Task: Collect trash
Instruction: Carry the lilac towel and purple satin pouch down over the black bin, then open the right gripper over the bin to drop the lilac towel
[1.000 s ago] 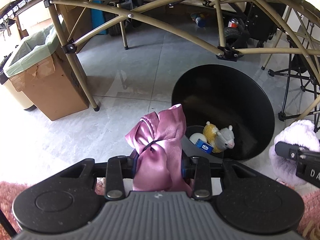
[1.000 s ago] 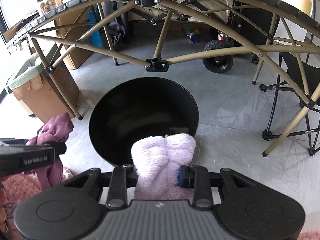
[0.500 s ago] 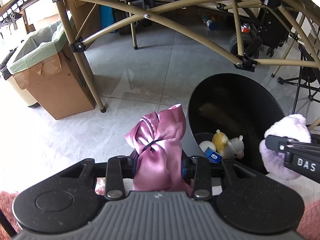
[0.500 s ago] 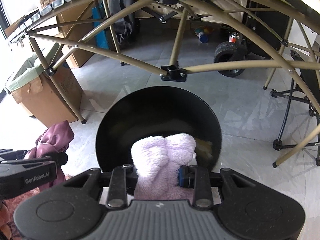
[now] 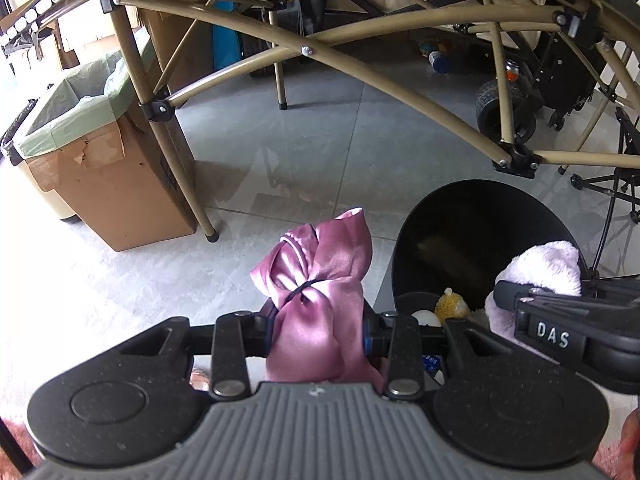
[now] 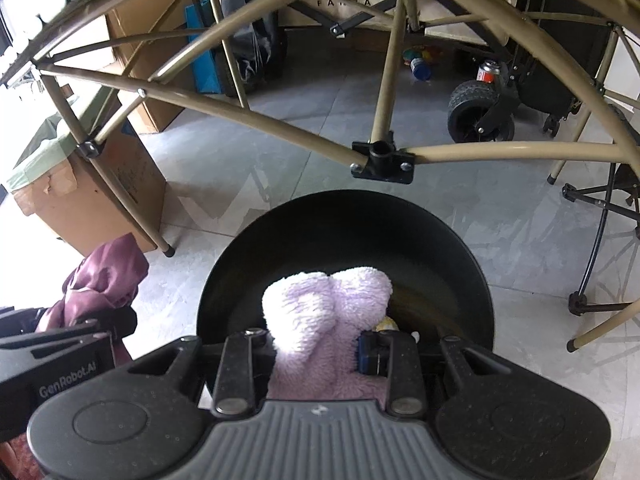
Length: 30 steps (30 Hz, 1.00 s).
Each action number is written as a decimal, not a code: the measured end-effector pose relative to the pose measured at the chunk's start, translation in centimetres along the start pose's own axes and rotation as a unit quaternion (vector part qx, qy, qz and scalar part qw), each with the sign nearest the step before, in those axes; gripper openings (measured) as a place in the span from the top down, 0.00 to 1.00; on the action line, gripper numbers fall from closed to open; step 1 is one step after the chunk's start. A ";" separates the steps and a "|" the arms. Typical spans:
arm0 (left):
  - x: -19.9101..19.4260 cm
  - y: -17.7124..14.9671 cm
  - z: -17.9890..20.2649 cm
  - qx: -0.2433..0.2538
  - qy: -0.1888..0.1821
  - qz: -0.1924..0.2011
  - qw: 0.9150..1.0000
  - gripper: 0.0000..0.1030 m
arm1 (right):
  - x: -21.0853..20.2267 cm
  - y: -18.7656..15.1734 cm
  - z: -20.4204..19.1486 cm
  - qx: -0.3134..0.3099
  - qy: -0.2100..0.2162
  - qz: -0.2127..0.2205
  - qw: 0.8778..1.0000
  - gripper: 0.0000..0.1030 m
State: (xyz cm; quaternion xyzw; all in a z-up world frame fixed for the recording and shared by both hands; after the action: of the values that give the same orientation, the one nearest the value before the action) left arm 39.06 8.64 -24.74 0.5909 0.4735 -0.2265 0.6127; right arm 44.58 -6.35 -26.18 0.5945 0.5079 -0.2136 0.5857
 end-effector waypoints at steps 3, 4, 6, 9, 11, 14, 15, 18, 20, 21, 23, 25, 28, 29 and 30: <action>0.6 0.1 0.0 0.002 0.000 -0.005 1.000 0.64 | 0.8 0.0 -0.3 -0.004 -0.002 -0.006 1.000 0.71; 0.8 0.1 -0.1 0.001 0.000 -0.007 1.000 0.64 | 1.0 0.0 -0.3 -0.006 -0.003 -0.008 1.000 0.71; 1.1 0.1 -0.3 -0.002 0.001 -0.010 1.000 0.64 | 1.3 0.1 -0.4 -0.007 -0.004 -0.011 1.000 0.71; 1.6 -0.1 -0.9 -0.008 0.003 -0.018 1.000 0.64 | 1.7 0.1 -0.5 -0.006 -0.004 -0.014 1.000 0.71; 1.8 -0.2 -1.2 -0.011 0.004 -0.022 1.000 0.64 | 1.9 0.2 -0.5 -0.006 -0.005 -0.016 1.000 0.70; 1.9 -0.2 -1.4 -0.012 0.002 -0.022 1.000 0.64 | 2.1 0.1 -0.5 -0.006 -0.007 -0.019 1.000 0.66; 1.8 -0.2 -1.4 -0.013 0.001 -0.022 1.000 0.64 | 2.1 0.1 -0.4 -0.005 -0.008 -0.020 1.000 0.63; 1.7 -0.3 -1.5 -0.016 0.001 -0.021 1.000 0.64 | 2.4 -0.1 -0.4 0.001 -0.009 -0.026 1.000 0.52; 1.6 -0.3 -1.5 -0.018 0.001 -0.021 1.000 0.64 | 2.5 -0.2 -0.2 0.008 -0.015 -0.030 0.999 0.27; 1.6 -0.3 -1.6 -0.019 0.001 -0.021 1.000 0.64 | 2.6 -0.2 0.0 0.011 -0.021 -0.032 0.999 0.08; 1.6 -0.3 -1.6 -0.020 0.001 -0.022 1.000 0.64 | 2.6 -0.2 0.3 0.012 -0.035 -0.030 0.999 0.03; 1.6 -0.4 -1.7 -0.021 0.002 -0.023 1.000 0.64 | 2.6 -0.2 0.7 0.015 -0.044 -0.031 0.998 0.02; 1.6 -0.5 -1.8 -0.022 0.002 -0.024 0.999 0.64 | 2.8 -0.4 1.0 0.020 -0.048 -0.036 0.998 0.01; 1.6 -0.4 -1.8 -0.023 0.001 -0.024 0.999 0.64 | 2.8 -0.5 1.0 0.021 -0.048 -0.038 0.998 0.01; 1.6 -0.4 -1.8 -0.023 0.001 -0.023 0.999 0.64 | 2.8 -0.5 1.0 0.021 -0.047 -0.038 0.998 0.01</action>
State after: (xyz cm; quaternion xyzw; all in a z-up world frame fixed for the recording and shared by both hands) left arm 38.84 10.69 -26.05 0.5658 0.4929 -0.2294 0.6199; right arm 45.63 -6.36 -29.06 0.5758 0.4974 -0.2744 0.5880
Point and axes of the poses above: each gripper's, at about its wrist camera, not at the fingertips, and x roughly the way its jaws point, z to its right, y to its top, the point moved 8 cm from there along x, roughly the way its jaws point, and after that the axes turned 7 degrees about y, right-handed, at the moved point
